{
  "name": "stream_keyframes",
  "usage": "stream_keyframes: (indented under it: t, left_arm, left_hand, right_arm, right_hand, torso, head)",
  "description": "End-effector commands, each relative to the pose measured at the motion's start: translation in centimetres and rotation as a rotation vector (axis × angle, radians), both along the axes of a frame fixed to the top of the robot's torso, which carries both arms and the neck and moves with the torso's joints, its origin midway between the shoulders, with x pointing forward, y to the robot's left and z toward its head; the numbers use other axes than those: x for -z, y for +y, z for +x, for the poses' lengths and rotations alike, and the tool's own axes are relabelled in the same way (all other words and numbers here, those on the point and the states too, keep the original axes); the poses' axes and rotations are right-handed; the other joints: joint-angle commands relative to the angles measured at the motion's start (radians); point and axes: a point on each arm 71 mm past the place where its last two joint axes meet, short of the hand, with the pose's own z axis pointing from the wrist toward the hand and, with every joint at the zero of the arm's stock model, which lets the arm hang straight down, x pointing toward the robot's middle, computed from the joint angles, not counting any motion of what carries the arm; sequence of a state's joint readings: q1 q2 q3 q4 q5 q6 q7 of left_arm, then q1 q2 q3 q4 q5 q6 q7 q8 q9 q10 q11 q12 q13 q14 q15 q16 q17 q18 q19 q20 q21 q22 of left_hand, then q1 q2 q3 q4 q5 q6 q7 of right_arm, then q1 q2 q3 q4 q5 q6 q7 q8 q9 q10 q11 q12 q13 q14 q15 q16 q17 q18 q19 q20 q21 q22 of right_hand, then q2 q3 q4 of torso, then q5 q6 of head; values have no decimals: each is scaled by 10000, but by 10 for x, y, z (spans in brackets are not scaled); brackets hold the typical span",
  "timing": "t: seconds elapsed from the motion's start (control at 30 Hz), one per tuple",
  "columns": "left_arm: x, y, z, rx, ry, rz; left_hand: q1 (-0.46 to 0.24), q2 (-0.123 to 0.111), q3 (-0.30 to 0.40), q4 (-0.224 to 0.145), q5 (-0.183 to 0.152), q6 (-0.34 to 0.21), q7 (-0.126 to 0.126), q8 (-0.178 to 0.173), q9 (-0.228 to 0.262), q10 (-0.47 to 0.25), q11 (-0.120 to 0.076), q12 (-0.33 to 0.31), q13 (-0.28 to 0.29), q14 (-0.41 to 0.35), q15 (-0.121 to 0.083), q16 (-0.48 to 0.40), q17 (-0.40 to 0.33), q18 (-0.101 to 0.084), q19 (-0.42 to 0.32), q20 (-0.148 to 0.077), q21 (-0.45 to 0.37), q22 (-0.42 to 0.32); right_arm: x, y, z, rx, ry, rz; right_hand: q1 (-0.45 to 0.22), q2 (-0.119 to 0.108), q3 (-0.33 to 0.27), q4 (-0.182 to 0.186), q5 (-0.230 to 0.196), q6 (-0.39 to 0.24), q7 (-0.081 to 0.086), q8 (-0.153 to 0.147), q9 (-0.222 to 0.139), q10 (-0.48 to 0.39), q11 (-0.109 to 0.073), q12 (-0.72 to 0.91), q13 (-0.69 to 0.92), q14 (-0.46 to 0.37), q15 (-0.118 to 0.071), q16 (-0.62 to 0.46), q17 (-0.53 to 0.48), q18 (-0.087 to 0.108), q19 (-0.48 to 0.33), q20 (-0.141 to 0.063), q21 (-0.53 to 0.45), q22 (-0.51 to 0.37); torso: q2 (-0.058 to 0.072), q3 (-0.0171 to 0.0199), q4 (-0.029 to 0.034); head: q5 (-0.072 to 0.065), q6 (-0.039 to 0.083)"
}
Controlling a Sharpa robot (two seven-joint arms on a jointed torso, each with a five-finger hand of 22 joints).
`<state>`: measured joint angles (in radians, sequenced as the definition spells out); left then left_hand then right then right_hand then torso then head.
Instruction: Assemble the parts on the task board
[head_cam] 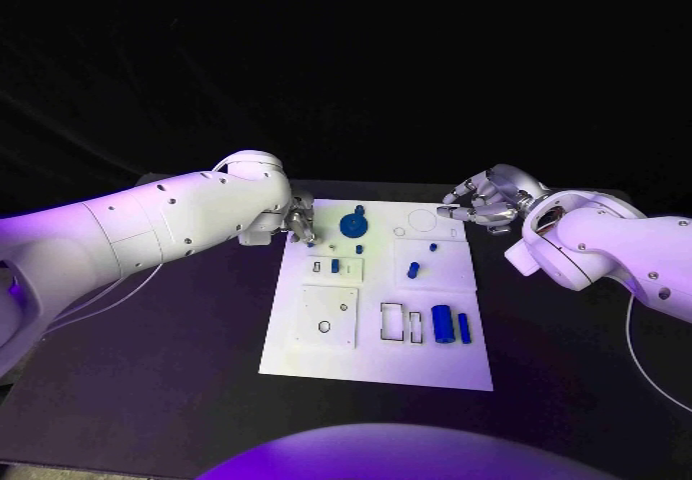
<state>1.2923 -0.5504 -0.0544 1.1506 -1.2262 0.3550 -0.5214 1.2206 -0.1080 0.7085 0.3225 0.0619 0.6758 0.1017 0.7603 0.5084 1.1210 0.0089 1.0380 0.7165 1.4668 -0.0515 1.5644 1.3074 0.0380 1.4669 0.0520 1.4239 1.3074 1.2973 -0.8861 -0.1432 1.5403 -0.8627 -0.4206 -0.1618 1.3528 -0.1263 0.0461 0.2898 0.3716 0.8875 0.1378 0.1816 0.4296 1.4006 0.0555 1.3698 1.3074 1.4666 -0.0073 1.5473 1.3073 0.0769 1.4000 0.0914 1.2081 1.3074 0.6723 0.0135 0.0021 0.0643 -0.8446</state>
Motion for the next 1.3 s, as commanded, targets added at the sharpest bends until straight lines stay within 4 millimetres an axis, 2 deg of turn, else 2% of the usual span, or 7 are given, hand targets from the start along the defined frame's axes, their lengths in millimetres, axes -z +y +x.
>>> stream_keyframes:
  t: [0.03,0.2,0.43,1.03,1.2,1.27,1.3]
  left_arm:
    - [3,1,-2,-16,193,-20]
    - [3,4,-2,-120,171,-134]
    - [3,8,-1,-270,169,-298]
    - [-1,10,-2,-732,119,-1338]
    - [-8,14,-7,-944,455,-2082]
    - [-10,15,-9,-1033,590,-2346]
    - [-10,16,-11,-1079,642,-2456]
  left_hand:
    - [-190,-10,2387,-2314,116,163,-159,1286,659,73,-34,76,8,1040,-4,64,2634,-3,257,68,-20,2040]
    - [-328,-44,2547,-2398,347,132,-177,1425,765,97,-47,99,13,1040,-21,64,2634,-4,265,52,-16,2052]
    - [-347,-45,2576,-2416,376,115,-178,1435,777,98,-50,95,-2,1040,-24,64,2634,-5,267,49,-14,2055]
    - [-542,-32,2635,-2488,1,143,-228,1557,853,455,-84,398,353,1040,-47,64,2634,-1,265,31,-38,2062]
    - [-875,-233,2726,-2557,818,294,-322,1782,915,566,-156,390,281,1040,-114,64,2634,2,268,-29,-62,2073]
    - [-1081,-363,2762,-2599,1427,401,-378,1923,951,632,-209,369,242,1040,-162,64,2634,2,277,-71,-62,2083]
    - [-1140,-383,2782,-2619,1568,423,-397,1955,955,663,-222,376,251,1040,-179,64,2634,-1,283,-84,-56,2089]
  right_arm:
    - [1,1,-1,-145,43,-33]
    - [1,1,-1,-143,41,-32]
    - [1,0,-1,-144,42,-33]
    - [1,0,-1,-144,42,-31]
    - [1,-1,0,-123,50,-35]
    - [1,-1,0,-116,54,-37]
    - [1,-1,0,-114,56,-38]
  right_hand:
    - [-94,-32,44,19,59,-68,-8,57,14,-24,-8,-10,302,842,-89,-66,1791,104,-70,-14,-38,337]
    - [-94,-32,44,19,59,-68,-8,57,14,-24,-8,-10,302,842,-89,-66,1791,104,-70,-14,-38,337]
    - [-127,-22,47,17,74,-72,-8,61,17,-22,-8,-7,304,843,-88,-66,1795,105,-72,-14,-47,334]
    - [-149,-18,49,13,81,-75,-9,65,19,-22,-7,-6,304,841,-88,-68,1789,107,-74,-13,-56,331]
    - [-149,-18,49,13,81,-75,-9,65,19,-22,-7,-6,304,841,-88,-68,1789,107,-74,-13,-56,331]
    - [-149,-18,49,13,81,-75,-9,65,19,-22,-7,-6,304,841,-88,-68,1789,107,-74,-13,-56,331]
    - [-149,-18,49,13,81,-75,-9,65,19,-22,-7,-6,304,841,-88,-68,1789,107,-74,-13,-56,331]
  torso:
    - [6,0,1]
    - [7,-1,-4]
    - [2,1,9]
    - [-3,-1,11]
    - [-25,8,18]
    - [-32,8,21]
    - [-38,8,24]
  head:
    - [3,8]
    - [2,-2]
    - [-12,17]
    - [1,31]
    - [9,28]
    - [14,35]
    - [10,29]
